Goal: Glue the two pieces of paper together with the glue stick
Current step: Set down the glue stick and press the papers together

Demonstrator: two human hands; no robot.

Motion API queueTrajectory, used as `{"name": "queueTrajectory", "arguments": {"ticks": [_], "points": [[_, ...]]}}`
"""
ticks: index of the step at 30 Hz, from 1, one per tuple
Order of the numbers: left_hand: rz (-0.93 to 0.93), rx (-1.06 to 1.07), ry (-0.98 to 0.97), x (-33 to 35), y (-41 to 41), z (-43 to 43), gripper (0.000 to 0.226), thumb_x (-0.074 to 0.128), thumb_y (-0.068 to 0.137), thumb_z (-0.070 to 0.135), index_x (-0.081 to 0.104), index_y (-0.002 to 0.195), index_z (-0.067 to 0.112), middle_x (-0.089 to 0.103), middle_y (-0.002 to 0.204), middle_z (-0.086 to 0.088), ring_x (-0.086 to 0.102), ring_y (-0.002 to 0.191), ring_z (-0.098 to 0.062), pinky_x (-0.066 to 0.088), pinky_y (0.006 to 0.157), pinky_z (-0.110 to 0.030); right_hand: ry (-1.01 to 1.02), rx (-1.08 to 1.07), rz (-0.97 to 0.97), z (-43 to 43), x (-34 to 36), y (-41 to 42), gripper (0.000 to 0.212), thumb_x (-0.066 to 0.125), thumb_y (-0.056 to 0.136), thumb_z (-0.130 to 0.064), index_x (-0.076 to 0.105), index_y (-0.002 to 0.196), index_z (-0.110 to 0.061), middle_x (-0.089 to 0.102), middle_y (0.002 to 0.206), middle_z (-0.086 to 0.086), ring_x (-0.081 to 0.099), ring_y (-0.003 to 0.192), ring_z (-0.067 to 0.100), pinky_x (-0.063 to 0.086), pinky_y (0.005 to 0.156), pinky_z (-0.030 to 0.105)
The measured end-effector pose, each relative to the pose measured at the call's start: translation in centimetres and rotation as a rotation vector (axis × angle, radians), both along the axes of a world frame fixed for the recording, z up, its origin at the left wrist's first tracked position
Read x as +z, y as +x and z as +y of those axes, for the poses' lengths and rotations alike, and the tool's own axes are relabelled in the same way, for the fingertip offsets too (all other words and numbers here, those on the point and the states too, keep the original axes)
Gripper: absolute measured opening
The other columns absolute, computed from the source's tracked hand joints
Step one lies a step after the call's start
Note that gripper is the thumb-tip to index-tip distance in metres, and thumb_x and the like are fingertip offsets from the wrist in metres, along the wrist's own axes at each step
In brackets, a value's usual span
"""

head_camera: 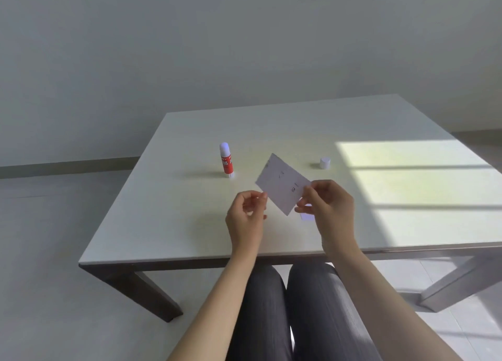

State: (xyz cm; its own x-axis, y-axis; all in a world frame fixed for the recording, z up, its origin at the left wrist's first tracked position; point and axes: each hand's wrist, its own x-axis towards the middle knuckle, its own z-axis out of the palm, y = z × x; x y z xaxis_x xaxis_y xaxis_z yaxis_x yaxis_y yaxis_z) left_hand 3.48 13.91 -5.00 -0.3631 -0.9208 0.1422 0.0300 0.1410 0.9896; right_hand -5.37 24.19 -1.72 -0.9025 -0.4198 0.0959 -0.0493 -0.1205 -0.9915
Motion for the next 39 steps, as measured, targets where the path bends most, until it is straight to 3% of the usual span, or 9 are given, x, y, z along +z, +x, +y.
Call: {"name": "queueTrajectory", "arguments": {"ticks": [3, 6, 12, 17, 20, 23, 28, 39], "points": [[0.051, -0.045, 0.149, -0.2, -0.7, 1.2, 0.006, 0.063, 0.087, 0.016, 0.063, 0.083, 0.02, 0.067, 0.084, 0.0, 0.068, 0.074, -0.009, 0.057, 0.053, -0.024, -0.09, 0.048, -0.111, 0.3, -0.4, 0.5, 0.008, 0.056, 0.087, 0.001, 0.062, 0.082, 0.003, 0.065, 0.065, 0.015, 0.063, 0.056, 0.021, 0.056, 0.056, 0.025], [0.114, -0.03, 0.221, 0.3, -1.1, 1.3, 0.004, 0.063, 0.086, 0.011, 0.065, 0.088, 0.014, 0.068, 0.085, -0.003, 0.068, 0.07, -0.008, 0.057, 0.056, -0.024, -0.131, 0.075, -0.181, 0.5, -0.8, 0.7, 0.011, 0.053, 0.087, 0.002, 0.061, 0.08, 0.001, 0.064, 0.065, 0.016, 0.063, 0.057, 0.022, 0.058, 0.06, 0.03], [0.014, -0.067, 0.153, 1.3, -2.2, 0.3, 0.016, 0.071, 0.079, 0.014, 0.061, 0.084, 0.024, 0.072, 0.076, 0.002, 0.066, 0.068, -0.01, 0.054, 0.067, -0.024, -0.09, 0.109, -0.22, 1.6, -0.3, -1.2, 0.014, 0.056, 0.09, -0.005, 0.065, 0.08, -0.008, 0.064, 0.068, 0.011, 0.061, 0.055, 0.021, 0.055, 0.056, 0.028], [-0.138, -0.145, 0.061, 1.2, -3.9, 0.3, 0.027, 0.075, 0.072, 0.022, 0.053, 0.085, 0.032, 0.07, 0.065, 0.012, 0.059, 0.058, 0.007, 0.041, 0.058, -0.006, 0.149, 0.053, -0.113, 2.7, -0.6, -4.5, 0.013, 0.06, 0.086, -0.006, 0.067, 0.075, -0.006, 0.064, 0.071, 0.009, 0.056, 0.056, 0.018, 0.045, 0.055, 0.025], [-0.291, -0.163, -0.02, 0.6, -4.9, 0.4, 0.03, 0.074, 0.072, 0.023, 0.053, 0.091, 0.026, 0.067, 0.063, 0.014, 0.06, 0.063, 0.0, 0.047, 0.071, -0.023, 0.362, -0.029, -0.008, 3.3, -1.4, -5.7, 0.012, 0.065, 0.079, -0.011, 0.068, 0.068, -0.011, 0.062, 0.061, -0.003, 0.051, 0.053, 0.01, 0.035, 0.05, 0.021], [-0.408, -0.155, -0.104, 0.1, -5.6, 0.4, 0.031, 0.073, 0.072, 0.025, 0.051, 0.093, 0.025, 0.064, 0.062, 0.018, 0.062, 0.073, -0.014, 0.046, 0.085, -0.036, 0.525, -0.07, 0.108, 3.5, -2.3, -6.4, 0.009, 0.065, 0.078, -0.015, 0.068, 0.07, -0.011, 0.061, 0.062, -0.011, 0.052, 0.057, 0.009, 0.035, 0.05, 0.021], [-0.477, -0.152, -0.156, -0.5, -6.0, 0.2, 0.031, 0.074, 0.072, 0.029, 0.05, 0.092, 0.026, 0.059, 0.055, 0.023, 0.058, 0.066, -0.006, 0.044, 0.084, -0.033, 0.575, -0.07, 0.177, 3.4, -2.9, -6.6, 0.007, 0.064, 0.075, -0.011, 0.067, 0.07, -0.007, 0.061, 0.063, -0.005, 0.052, 0.06, 0.015, 0.037, 0.053, 0.023], [-0.503, -0.131, -0.187, -1.2, -6.4, 0.3, 0.033, 0.073, 0.073, 0.031, 0.055, 0.098, 0.021, 0.068, 0.067, 0.013, 0.057, 0.07, -0.011, 0.035, 0.076, -0.026, 0.618, -0.083, 0.245, 3.4, -3.3, -6.7, 0.01, 0.064, 0.073, -0.009, 0.065, 0.069, 0.0, 0.061, 0.065, 0.002, 0.056, 0.07, 0.025, 0.039, 0.063, 0.029]]}}
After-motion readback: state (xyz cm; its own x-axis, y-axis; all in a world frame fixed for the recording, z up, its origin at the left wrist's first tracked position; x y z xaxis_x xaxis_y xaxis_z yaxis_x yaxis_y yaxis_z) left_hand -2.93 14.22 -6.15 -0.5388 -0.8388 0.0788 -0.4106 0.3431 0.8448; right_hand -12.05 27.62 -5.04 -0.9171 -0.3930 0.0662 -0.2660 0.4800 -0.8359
